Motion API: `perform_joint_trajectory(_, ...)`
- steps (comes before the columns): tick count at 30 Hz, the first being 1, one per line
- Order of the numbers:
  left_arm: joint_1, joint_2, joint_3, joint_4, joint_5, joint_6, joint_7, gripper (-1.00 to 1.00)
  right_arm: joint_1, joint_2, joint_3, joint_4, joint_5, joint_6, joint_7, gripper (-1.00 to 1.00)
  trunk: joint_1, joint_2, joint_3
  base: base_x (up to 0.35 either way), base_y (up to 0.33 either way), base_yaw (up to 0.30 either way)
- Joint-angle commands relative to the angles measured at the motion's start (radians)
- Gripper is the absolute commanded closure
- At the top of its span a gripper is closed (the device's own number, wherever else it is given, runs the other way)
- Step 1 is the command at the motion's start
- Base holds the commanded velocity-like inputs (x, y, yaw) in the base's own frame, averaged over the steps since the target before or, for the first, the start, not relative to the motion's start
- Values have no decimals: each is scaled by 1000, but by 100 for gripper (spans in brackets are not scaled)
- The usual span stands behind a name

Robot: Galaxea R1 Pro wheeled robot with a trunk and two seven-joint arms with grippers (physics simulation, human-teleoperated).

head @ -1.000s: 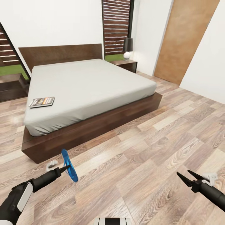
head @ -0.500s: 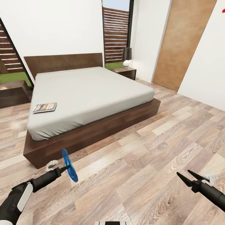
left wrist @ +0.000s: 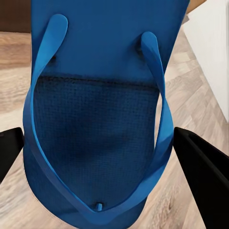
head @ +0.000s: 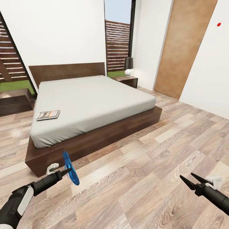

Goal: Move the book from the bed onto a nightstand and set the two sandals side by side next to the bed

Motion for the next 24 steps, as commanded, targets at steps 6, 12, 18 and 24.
perform_joint_trajectory(6, -1, -1, 1, 0, 5, 7, -2, 100, 0, 0, -1, 0, -9, 10, 3, -100, -3, 1, 22, 0, 0, 0)
perform_joint_trajectory(12, -1, -1, 1, 0, 5, 7, -2, 100, 0, 0, -1, 0, -9, 10, 3, -100, -6, 3, 46, 0, 0, 0)
perform_joint_trajectory(18, -1, -1, 1, 0, 5, 7, -1, 100, 0, 0, -1, 0, -9, 10, 3, -100, -8, 4, 69, 0, 0, 0)
perform_joint_trajectory(24, -1, -1, 1, 0, 5, 7, -1, 100, 0, 0, -1, 0, -9, 10, 3, -100, -11, 5, 92, 0, 0, 0)
